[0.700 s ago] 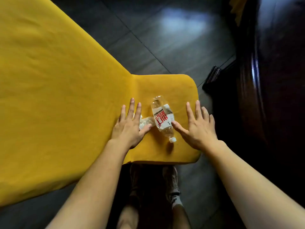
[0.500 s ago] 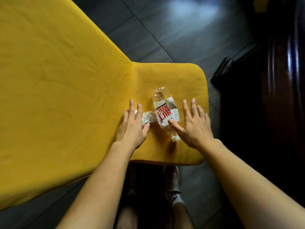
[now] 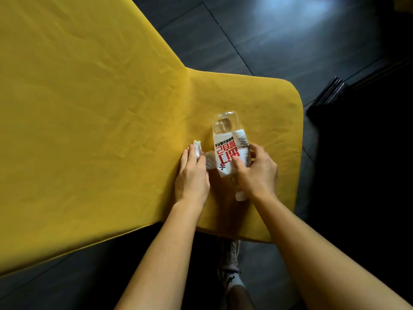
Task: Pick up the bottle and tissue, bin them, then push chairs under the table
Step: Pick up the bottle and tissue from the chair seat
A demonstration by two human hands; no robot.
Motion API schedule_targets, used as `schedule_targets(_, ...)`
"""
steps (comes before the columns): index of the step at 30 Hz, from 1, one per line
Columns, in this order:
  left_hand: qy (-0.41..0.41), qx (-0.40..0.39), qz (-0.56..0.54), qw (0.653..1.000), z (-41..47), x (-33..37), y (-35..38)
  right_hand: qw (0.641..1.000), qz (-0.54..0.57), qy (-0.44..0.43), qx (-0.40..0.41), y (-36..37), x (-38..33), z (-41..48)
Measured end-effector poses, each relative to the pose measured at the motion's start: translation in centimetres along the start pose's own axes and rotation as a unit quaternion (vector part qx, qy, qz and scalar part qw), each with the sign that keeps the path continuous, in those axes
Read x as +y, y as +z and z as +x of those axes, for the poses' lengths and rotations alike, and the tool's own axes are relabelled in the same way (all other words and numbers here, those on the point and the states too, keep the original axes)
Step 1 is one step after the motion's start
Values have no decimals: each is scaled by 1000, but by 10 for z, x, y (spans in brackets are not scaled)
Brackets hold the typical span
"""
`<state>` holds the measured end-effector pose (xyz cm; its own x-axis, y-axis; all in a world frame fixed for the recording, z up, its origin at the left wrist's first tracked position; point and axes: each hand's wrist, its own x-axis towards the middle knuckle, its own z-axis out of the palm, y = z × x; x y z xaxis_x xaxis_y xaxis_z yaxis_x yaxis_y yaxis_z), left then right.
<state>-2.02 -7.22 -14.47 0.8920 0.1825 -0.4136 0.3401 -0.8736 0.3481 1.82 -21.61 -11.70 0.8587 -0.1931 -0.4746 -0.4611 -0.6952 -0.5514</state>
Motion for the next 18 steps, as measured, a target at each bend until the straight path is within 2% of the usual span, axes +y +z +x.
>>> schedule_targets(3, 2, 31, -4, 999, 3, 6, -5, 999, 36, 33, 2, -6, 0, 4)
schedule_targets(5, -26, 21, 2, 999, 3, 8, -13, 997, 54, 55, -2, -11, 3, 7)
schedule_targets(8, -81, -3, -92, 992, 1, 12, -32, 993, 84, 88, -10, -25, 4, 7)
schedule_targets(12, -130, 32, -255, 958, -15, 30, -73, 983, 149, 110, -5, -56, -8, -3)
schedule_targets(14, -159, 64, -294, 940, -26, 42, -99, 977, 188, 103, -4, -79, -22, -13)
schedule_targets(18, -213, 102, -398, 887, -63, 73, -169, 958, 262, 96, -60, -142, -73, -45)
